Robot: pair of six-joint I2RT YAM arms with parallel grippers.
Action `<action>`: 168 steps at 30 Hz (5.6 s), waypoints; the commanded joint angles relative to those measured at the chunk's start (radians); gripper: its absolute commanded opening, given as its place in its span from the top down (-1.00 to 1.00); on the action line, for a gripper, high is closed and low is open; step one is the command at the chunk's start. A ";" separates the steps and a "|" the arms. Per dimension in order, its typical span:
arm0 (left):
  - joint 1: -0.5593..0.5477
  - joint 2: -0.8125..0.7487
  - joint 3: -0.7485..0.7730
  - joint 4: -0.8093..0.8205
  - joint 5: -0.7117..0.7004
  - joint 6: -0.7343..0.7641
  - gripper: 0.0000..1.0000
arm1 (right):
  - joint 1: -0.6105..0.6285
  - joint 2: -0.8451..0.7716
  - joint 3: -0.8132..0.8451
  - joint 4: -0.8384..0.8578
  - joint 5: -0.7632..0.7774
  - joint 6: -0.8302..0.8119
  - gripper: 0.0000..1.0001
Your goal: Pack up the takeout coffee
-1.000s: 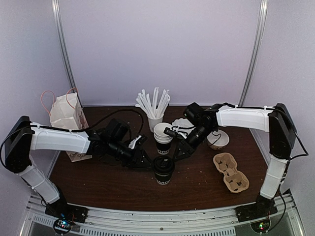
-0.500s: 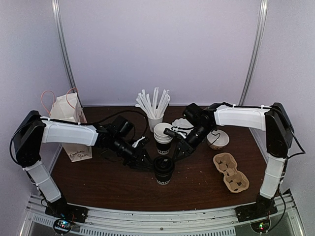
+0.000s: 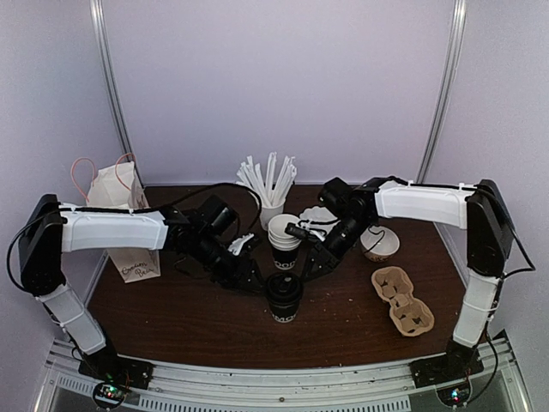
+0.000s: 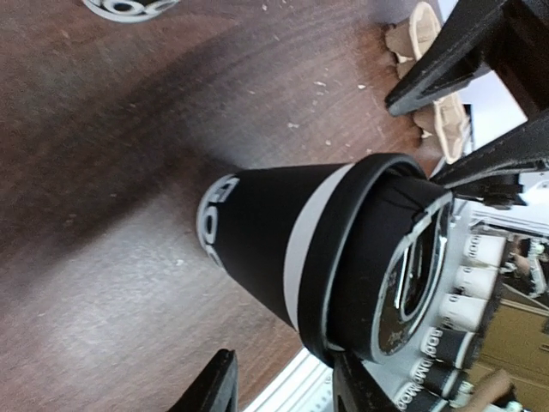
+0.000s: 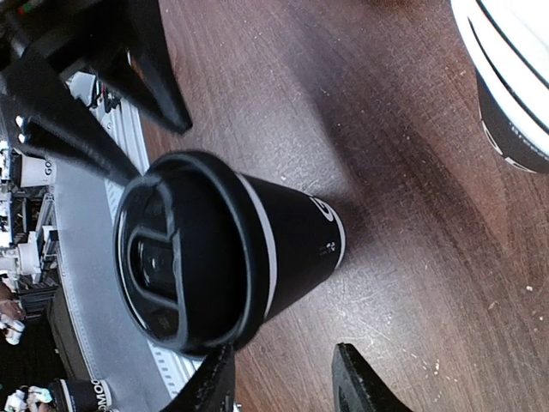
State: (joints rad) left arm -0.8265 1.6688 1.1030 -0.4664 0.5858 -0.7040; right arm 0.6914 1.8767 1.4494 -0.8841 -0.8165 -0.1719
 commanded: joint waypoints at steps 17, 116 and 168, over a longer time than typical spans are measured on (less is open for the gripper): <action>-0.014 -0.244 0.289 -0.164 -0.459 0.531 -0.37 | 0.009 -0.377 0.009 -0.106 0.173 -0.431 -0.42; 0.069 -0.365 0.096 0.145 -0.761 0.748 -0.95 | -0.174 0.053 0.365 -0.312 0.627 -0.421 -0.56; 0.928 -0.324 0.484 -0.706 -0.688 0.374 -0.25 | -0.270 -0.458 -0.057 -0.032 0.383 -0.365 -0.96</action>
State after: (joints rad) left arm 0.0696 1.2991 1.5833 -1.2655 -0.2268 -0.3328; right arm 0.4301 1.4498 1.4181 -0.9463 -0.4065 -0.5278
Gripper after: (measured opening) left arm 0.683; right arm 0.979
